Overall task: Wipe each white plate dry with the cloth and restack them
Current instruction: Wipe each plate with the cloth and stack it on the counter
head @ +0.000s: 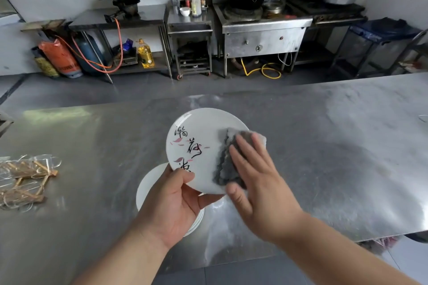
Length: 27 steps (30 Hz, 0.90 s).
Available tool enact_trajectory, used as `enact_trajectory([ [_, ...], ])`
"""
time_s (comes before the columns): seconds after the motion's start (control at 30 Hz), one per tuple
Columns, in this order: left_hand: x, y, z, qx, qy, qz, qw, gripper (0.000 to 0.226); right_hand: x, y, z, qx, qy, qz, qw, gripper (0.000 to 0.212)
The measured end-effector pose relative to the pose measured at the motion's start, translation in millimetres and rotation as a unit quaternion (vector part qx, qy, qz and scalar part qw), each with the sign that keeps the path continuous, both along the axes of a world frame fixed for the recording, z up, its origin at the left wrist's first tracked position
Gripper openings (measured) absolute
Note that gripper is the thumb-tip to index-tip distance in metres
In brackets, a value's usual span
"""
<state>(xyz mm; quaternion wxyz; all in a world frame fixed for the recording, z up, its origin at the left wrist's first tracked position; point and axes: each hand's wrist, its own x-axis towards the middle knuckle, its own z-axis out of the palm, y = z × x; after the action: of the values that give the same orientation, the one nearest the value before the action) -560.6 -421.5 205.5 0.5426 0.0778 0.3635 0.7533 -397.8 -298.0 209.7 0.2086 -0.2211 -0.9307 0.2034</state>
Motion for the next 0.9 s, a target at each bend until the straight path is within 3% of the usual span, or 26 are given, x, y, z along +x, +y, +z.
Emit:
enact_trajectory([
  [0.17, 2, 2, 3, -0.012, 0.021, -0.006, 1.000, 0.058, 12, -17, -14, -0.008, -0.003, 0.019, 1.000, 0.089],
  [0.33, 11, -5, 5, -0.012, 0.053, -0.062, 0.997, 0.047, 10, 32, 11, -0.108, 0.027, -0.103, 0.988, 0.084],
  [0.37, 11, -5, 5, -0.012, 0.059, -0.063, 0.996, 0.047, 10, 38, 14, -0.131, 0.022, -0.122, 0.984, 0.077],
  [0.43, 9, -5, 7, -0.024, 0.084, -0.056, 0.995, 0.045, 11, 47, 18, -0.164, -0.001, -0.144, 0.976, 0.040],
  [0.47, 7, -4, 8, -0.045, 0.099, -0.050, 0.993, 0.044, 12, 49, 19, -0.167, -0.015, -0.149, 0.974, 0.026],
  [0.57, -1, -5, 13, -0.144, 0.169, -0.058, 0.973, 0.032, 15, 54, 22, -0.158, -0.076, -0.171, 0.970, 0.030],
  [0.63, -6, -6, 18, -0.251, 0.288, -0.123, 0.916, 0.024, 17, 57, 20, -0.160, -0.100, -0.186, 0.964, 0.029],
  [0.7, -12, -9, 14, -0.338, 0.381, -0.185, 0.840, 0.045, 18, 58, 16, -0.163, -0.123, -0.185, 0.961, 0.027],
  [0.73, -13, -10, 13, -0.351, 0.373, -0.202, 0.835, 0.055, 18, 58, 13, -0.162, -0.128, -0.183, 0.961, 0.025],
  [0.83, -17, -5, 15, -0.348, 0.251, -0.228, 0.874, 0.085, 19, 58, 5, -0.153, -0.067, -0.180, 0.970, 0.013],
  [0.9, -18, -2, 14, -0.314, 0.183, -0.227, 0.903, 0.109, 20, 56, 5, -0.157, 0.048, -0.173, 0.971, 0.014],
])
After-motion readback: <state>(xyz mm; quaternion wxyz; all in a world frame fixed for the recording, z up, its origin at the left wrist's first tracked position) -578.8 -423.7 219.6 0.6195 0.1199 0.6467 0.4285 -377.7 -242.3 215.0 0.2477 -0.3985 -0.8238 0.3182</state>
